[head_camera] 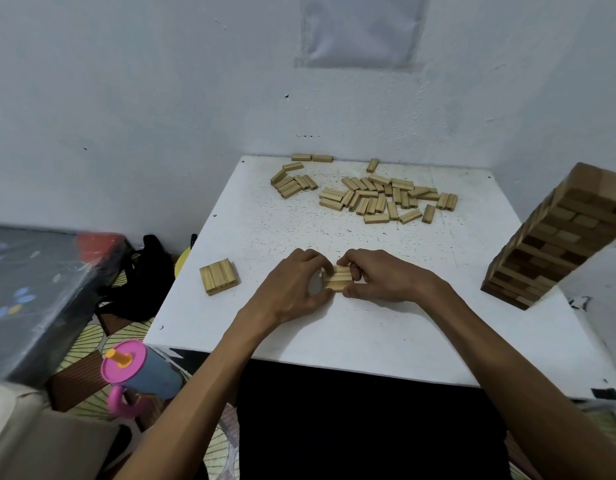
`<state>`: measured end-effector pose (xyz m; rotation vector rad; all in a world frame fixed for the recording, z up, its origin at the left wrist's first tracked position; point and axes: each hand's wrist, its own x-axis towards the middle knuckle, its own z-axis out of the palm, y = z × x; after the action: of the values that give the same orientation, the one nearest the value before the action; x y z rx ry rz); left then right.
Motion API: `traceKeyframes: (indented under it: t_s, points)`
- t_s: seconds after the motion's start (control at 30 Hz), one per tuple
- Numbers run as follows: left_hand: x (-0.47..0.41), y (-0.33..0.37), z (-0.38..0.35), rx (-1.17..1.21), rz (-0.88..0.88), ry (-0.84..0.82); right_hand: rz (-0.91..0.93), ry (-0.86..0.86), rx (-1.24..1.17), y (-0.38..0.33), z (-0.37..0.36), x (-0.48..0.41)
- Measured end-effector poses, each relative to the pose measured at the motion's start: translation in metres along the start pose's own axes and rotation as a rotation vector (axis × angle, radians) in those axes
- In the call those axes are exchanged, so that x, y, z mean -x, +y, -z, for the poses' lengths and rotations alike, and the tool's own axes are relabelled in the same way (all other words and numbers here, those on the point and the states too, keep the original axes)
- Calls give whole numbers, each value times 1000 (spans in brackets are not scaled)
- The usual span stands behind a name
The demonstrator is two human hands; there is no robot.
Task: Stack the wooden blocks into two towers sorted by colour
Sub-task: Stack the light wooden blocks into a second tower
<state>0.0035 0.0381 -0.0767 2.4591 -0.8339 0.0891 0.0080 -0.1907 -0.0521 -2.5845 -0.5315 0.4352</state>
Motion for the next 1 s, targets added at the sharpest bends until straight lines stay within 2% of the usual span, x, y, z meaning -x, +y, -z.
traceKeyframes:
  t_s: [0.13, 0.23, 0.43, 0.8, 1.0]
  points:
    - [1, 0, 2, 12, -30, 9, 32, 94, 7, 2, -6, 5]
    - [0, -1, 4, 21, -50, 20, 125, 189, 0, 5, -15, 10]
    - [1, -6, 17, 36, -42, 29, 225, 328, -137, 4, -20, 13]
    - [32, -32, 64, 20, 13, 69, 495, 353, -125, -32, -21, -24]
    - [58, -56, 84, -5, 54, 103, 582, 299, -113, -60, -29, -54]
